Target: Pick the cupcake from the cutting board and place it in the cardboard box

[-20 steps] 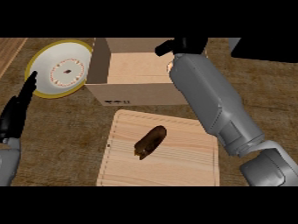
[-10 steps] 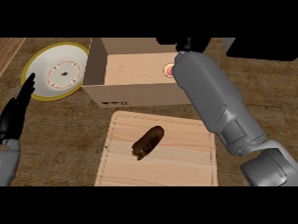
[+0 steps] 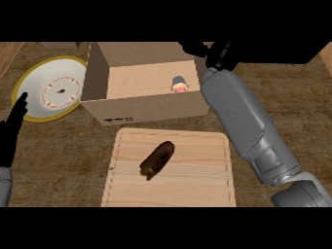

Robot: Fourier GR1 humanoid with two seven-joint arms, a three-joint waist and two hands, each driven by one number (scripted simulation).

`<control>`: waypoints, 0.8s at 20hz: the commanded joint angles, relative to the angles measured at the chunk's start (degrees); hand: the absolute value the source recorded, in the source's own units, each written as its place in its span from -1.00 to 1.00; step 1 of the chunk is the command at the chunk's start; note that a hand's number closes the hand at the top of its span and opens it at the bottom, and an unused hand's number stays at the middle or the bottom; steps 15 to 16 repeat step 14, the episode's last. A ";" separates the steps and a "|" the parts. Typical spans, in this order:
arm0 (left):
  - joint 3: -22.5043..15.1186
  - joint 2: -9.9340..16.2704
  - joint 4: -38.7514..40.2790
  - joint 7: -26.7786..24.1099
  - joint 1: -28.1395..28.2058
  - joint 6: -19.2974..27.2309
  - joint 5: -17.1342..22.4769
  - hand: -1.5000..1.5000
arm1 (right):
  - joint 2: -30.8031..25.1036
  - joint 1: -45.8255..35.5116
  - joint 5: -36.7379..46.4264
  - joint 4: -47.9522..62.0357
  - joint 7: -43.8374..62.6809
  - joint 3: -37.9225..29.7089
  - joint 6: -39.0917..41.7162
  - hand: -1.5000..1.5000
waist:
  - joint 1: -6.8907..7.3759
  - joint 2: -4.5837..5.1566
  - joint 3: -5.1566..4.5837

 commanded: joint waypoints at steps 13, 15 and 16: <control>1.80 -0.58 -4.56 0.94 6.21 0.80 0.34 0.00 | -4.40 40.55 8.36 -47.46 14.02 14.71 12.33 -1.00 | -4.28 -1.43 -0.08; 1.56 -0.09 -2.85 0.67 3.75 1.06 -0.51 0.00 | -7.26 41.37 9.85 -51.56 16.80 14.42 15.53 -1.00 | -4.13 -1.08 -0.10; 1.56 -0.09 -2.85 0.67 3.75 1.06 -0.51 0.00 | -7.26 41.37 9.85 -51.56 16.80 14.42 15.53 -1.00 | -4.13 -1.08 -0.10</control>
